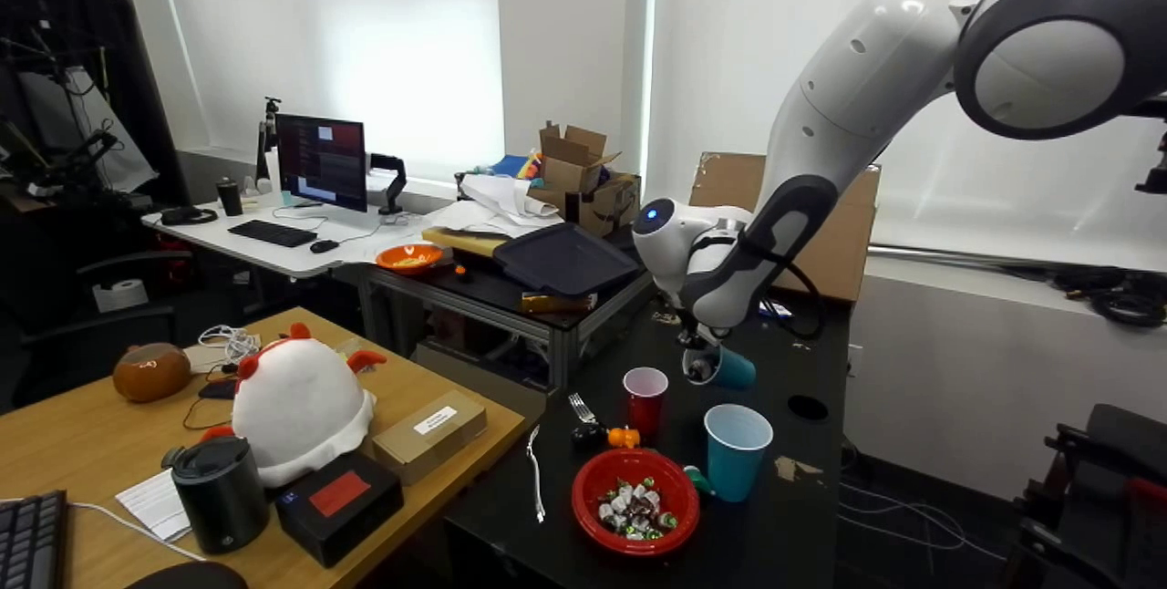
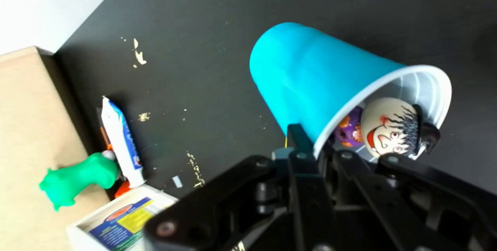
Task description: Pour the contents from the right blue cup into the bowl
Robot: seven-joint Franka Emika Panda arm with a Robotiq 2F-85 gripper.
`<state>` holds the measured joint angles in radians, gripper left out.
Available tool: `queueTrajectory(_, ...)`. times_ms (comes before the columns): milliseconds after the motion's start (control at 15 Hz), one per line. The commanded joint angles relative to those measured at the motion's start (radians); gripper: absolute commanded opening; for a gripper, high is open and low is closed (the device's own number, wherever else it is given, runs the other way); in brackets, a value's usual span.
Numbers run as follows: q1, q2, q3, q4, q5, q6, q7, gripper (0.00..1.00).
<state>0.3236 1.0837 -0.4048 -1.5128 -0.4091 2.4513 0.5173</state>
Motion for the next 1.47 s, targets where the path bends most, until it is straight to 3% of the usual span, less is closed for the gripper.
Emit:
queueTrajectory(0,0.041,-0.041,-0.054,-0.068,-0.048,0.026,0.071,0.01)
queueTrajectory(400,-0.024,-0.119,-0.039,-0.128,-0.027,0.033,0.014,0.01)
queueTrajectory(800,-0.075,-0.308,-0.011,-0.268,-0.027,0.1,-0.063,0.01)
queueTrajectory(1400,-0.089,-0.504,0.145,-0.423,-0.027,0.124,-0.168,0.01)
